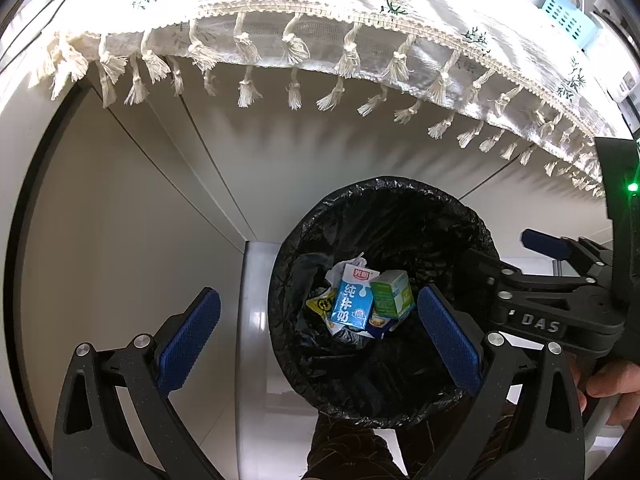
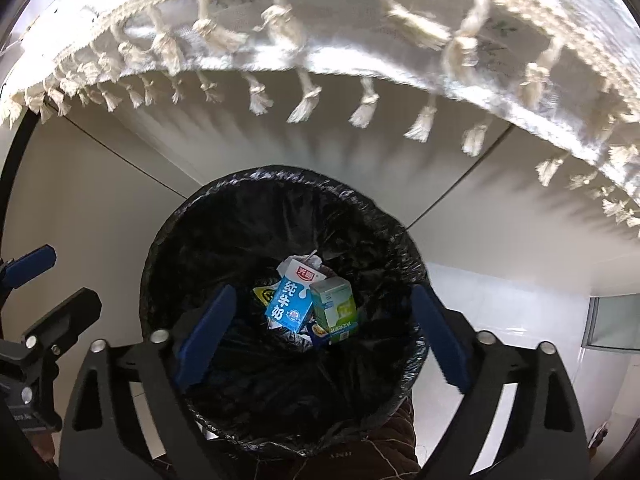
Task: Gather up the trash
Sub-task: 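Move both open tools back over the table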
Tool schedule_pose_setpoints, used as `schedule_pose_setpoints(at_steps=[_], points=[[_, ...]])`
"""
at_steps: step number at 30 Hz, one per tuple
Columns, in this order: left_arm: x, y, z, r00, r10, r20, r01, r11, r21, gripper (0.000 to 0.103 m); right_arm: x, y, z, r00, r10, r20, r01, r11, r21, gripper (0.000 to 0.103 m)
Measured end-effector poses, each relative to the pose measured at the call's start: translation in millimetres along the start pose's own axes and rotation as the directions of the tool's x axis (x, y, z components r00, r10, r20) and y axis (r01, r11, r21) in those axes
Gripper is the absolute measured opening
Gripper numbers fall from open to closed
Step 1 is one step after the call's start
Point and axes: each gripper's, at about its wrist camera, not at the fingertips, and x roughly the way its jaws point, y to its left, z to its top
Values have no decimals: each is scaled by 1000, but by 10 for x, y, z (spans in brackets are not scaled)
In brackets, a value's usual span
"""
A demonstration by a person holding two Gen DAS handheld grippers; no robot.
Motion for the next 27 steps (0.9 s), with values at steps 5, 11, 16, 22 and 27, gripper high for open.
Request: schedule_pose_setpoints(at_steps=[5, 11, 16, 22, 27], points=[[-40, -32, 39, 1000, 0, -2, 0, 1000, 1, 97, -165, -85, 58, 1000, -7, 14, 7, 1000, 10, 95], [-188, -81, 127, 1000, -4, 0, 4, 1000, -4, 97, -533, -191, 108, 998, -36, 54, 35, 999, 20, 95], [-427, -143, 264, 1000, -20, 21, 20, 1000, -9, 97, -937, -252, 184, 994, -40, 101, 38, 999, 26, 95], [-768, -288, 487, 998, -22, 54, 21, 1000, 13, 97, -1432, -328, 313, 985, -55, 164, 55, 998, 8, 95], [-990, -410, 687, 997, -22, 78, 19, 999, 40, 97, -1788, -460, 440, 977, -56, 206, 51, 998, 32, 95]])
